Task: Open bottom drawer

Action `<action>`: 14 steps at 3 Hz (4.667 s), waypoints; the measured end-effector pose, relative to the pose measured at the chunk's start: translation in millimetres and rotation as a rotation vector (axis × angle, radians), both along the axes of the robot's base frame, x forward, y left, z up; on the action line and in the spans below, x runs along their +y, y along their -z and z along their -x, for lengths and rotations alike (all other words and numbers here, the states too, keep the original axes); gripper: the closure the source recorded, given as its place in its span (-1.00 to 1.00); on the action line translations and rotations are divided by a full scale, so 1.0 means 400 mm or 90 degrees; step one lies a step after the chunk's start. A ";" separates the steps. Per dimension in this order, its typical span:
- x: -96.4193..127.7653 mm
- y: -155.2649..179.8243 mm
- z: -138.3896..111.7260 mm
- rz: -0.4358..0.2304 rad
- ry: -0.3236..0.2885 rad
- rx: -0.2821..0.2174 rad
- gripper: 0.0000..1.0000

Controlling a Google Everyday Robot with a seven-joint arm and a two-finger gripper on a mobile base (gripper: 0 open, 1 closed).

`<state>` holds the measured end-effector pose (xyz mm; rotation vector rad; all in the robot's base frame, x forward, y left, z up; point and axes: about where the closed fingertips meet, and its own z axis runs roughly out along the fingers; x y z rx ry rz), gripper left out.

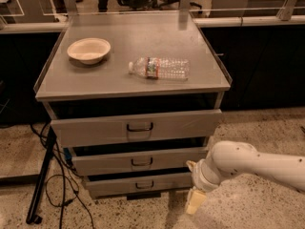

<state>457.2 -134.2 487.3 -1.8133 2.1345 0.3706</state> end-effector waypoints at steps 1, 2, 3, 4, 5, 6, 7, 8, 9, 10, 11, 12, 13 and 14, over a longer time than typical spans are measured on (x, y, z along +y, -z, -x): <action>0.012 0.057 0.040 -0.051 0.008 -0.057 -1.00; 0.017 0.109 0.062 -0.082 0.029 -0.121 -1.00; 0.013 0.105 0.040 -0.087 0.044 -0.148 -1.00; 0.013 0.105 0.040 -0.087 0.044 -0.148 -1.00; 0.010 0.157 0.010 -0.081 0.052 -0.160 -1.00; -0.011 0.285 -0.067 -0.073 0.057 -0.153 -1.00; -0.021 0.398 -0.152 -0.090 0.062 -0.141 -1.00; -0.036 0.453 -0.234 -0.092 0.088 -0.153 -1.00; -0.035 0.455 -0.234 -0.093 0.087 -0.153 -1.00; 0.081 0.633 -0.126 -0.104 0.020 -0.102 -1.00; 0.091 0.644 -0.105 -0.109 0.014 -0.106 -1.00; 0.168 0.703 -0.100 -0.126 -0.014 -0.064 -1.00; 0.254 0.763 -0.208 -0.137 -0.048 0.043 -1.00; 0.255 0.764 -0.206 -0.137 -0.048 0.044 -1.00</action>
Offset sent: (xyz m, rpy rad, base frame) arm -0.0302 0.0052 -0.0641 0.1895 -0.3418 -0.0977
